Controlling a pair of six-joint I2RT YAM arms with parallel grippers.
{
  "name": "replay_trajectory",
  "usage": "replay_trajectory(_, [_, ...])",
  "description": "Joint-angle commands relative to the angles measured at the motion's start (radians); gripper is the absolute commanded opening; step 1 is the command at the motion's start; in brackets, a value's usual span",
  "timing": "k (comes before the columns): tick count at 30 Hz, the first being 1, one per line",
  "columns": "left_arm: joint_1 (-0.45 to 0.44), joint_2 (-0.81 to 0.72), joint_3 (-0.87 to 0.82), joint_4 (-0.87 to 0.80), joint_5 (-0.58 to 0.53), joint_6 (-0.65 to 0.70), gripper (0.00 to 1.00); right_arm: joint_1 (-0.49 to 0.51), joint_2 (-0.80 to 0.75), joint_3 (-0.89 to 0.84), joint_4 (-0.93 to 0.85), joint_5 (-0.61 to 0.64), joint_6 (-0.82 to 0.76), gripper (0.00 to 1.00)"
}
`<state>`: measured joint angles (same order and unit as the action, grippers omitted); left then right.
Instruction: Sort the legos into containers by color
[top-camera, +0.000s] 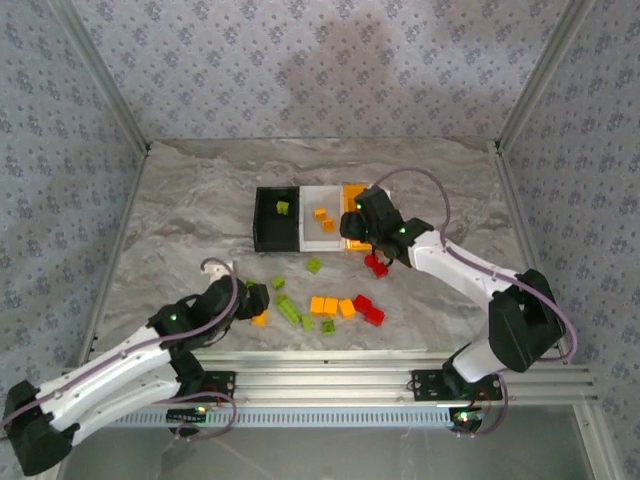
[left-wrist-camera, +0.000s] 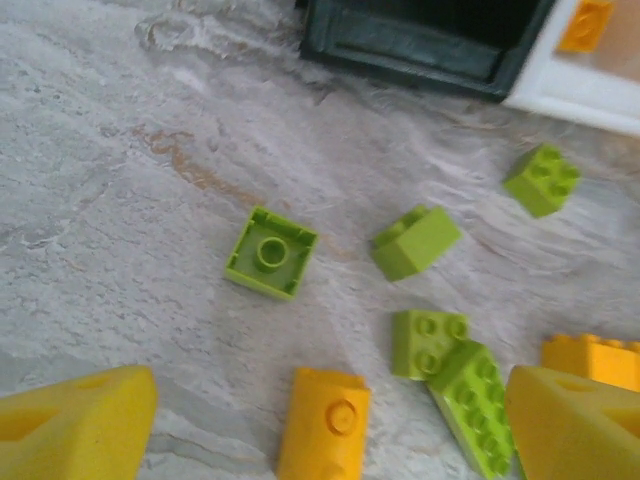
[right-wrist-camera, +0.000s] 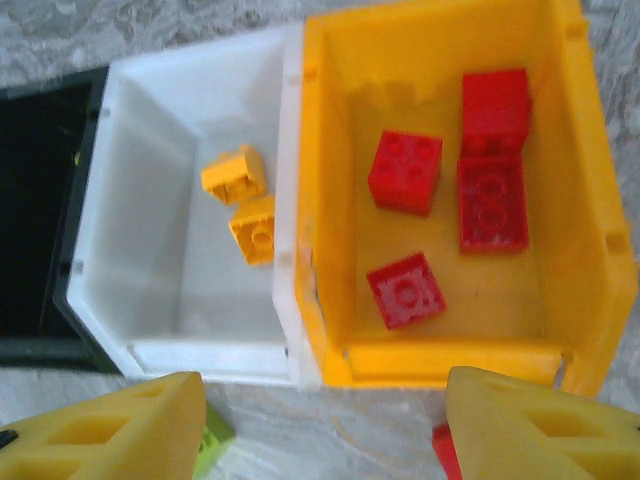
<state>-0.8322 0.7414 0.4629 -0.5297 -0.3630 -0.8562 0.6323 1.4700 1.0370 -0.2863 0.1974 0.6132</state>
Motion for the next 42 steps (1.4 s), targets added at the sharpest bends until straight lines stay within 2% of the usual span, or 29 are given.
replay_trajectory(1, [0.111,0.113,0.023,0.146,0.108,0.077,0.86,0.014,-0.05,-0.064,0.02,-0.002,0.037,0.67])
replay_trajectory(4, [0.173,0.222,0.031,0.215,0.147,0.115,0.85,0.021,-0.092,-0.097,0.016,0.012,0.041,0.67])
replay_trajectory(11, [0.203,0.463,0.086,0.266,0.143,0.181,0.79,0.015,-0.161,-0.149,0.02,0.031,0.054,0.67])
replay_trajectory(17, [0.232,0.562,0.095,0.315,0.137,0.192,0.75,0.013,-0.186,-0.17,0.027,0.037,0.06,0.67])
replay_trajectory(19, [0.24,0.594,0.108,0.322,0.131,0.208,0.72,0.012,-0.189,-0.172,0.028,0.039,0.061,0.67])
replay_trajectory(22, [0.241,0.636,0.126,0.323,0.137,0.223,0.62,0.011,-0.191,-0.173,0.025,0.04,0.062,0.67])
replay_trajectory(26, [0.241,0.639,0.113,0.323,0.148,0.222,0.49,0.005,-0.198,-0.177,0.019,0.048,0.063,0.67])
replay_trajectory(32, [0.235,0.535,0.099,0.279,0.173,0.205,0.38,-0.001,-0.2,-0.194,0.038,0.043,0.069,0.67])
replay_trajectory(38, [0.222,0.391,0.219,0.172,0.17,0.198,0.35,0.001,-0.215,-0.212,0.049,0.044,0.081,0.67])
replay_trajectory(42, [0.225,0.462,0.38,0.158,0.15,0.228,0.35,0.002,-0.23,-0.236,0.056,0.044,0.092,0.67])
